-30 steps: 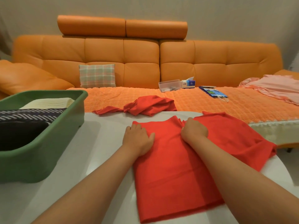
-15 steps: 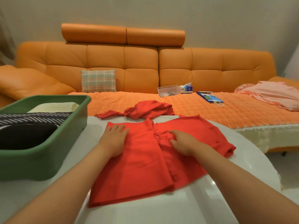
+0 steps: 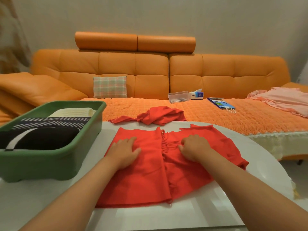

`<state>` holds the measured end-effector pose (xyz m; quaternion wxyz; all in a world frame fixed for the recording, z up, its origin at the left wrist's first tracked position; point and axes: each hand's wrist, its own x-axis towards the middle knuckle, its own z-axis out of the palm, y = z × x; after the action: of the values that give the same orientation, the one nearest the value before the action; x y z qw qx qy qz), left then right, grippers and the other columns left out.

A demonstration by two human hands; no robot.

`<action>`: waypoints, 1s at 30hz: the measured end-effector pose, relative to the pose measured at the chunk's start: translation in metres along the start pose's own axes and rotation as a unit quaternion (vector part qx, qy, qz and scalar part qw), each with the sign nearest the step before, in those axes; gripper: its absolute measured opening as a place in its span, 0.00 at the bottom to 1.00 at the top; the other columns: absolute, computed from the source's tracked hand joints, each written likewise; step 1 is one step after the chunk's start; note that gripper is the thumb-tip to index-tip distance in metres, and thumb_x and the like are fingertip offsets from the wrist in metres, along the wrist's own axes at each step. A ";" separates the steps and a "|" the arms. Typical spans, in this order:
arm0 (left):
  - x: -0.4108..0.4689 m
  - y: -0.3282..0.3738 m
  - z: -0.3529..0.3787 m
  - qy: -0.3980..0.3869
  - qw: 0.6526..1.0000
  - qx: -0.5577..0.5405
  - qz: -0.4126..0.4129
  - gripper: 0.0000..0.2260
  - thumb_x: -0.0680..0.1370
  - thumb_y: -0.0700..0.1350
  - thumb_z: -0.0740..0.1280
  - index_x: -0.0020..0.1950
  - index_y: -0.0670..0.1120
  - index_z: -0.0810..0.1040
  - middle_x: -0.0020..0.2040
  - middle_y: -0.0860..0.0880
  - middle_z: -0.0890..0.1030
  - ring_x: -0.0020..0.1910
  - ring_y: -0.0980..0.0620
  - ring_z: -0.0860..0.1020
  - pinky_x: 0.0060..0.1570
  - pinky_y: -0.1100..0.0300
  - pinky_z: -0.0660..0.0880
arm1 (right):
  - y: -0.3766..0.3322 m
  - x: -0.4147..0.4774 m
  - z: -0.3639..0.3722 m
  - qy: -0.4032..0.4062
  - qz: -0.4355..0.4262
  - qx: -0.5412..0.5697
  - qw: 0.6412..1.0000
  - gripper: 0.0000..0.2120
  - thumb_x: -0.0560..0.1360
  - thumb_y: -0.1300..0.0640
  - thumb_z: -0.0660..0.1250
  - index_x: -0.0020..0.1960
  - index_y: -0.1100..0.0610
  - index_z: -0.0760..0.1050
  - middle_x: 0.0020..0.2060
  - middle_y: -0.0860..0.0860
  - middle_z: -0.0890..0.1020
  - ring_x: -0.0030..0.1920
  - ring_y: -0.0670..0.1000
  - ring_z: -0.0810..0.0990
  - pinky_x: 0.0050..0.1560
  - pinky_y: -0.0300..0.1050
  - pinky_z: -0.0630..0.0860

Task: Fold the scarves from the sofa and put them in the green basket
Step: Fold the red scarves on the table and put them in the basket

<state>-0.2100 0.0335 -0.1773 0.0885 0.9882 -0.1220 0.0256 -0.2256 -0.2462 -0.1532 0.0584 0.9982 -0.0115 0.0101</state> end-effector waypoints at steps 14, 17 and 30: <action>0.073 -0.022 0.027 -0.051 0.996 -0.016 -0.078 0.28 0.83 0.61 0.43 0.81 0.52 0.50 0.82 0.49 0.48 0.80 0.48 0.46 0.78 0.47 0.45 | 0.020 0.076 0.043 -0.082 0.030 0.102 0.991 0.35 0.81 0.35 0.45 0.82 0.52 0.46 0.81 0.52 0.47 0.81 0.53 0.46 0.79 0.55 0.47; 0.077 -0.037 0.025 -0.054 0.993 0.019 -0.101 0.31 0.81 0.65 0.45 0.81 0.54 0.48 0.82 0.49 0.45 0.80 0.47 0.45 0.77 0.47 0.44 | 0.033 0.085 0.047 -0.084 0.046 0.105 0.990 0.35 0.81 0.35 0.45 0.82 0.52 0.46 0.81 0.53 0.47 0.81 0.54 0.46 0.78 0.55 0.47; 0.060 0.010 0.012 0.120 0.989 0.081 0.024 0.12 0.80 0.49 0.58 0.60 0.47 0.74 0.58 0.44 0.75 0.59 0.42 0.74 0.53 0.48 0.72 | 0.008 0.059 0.010 0.090 -0.044 0.121 0.988 0.21 0.82 0.45 0.57 0.71 0.50 0.72 0.68 0.54 0.71 0.68 0.56 0.70 0.68 0.53 0.67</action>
<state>-0.1537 0.0073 -0.1827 0.0221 0.9787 -0.1312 0.1562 -0.1665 -0.2568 -0.1607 -0.0614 0.9925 0.0386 0.0982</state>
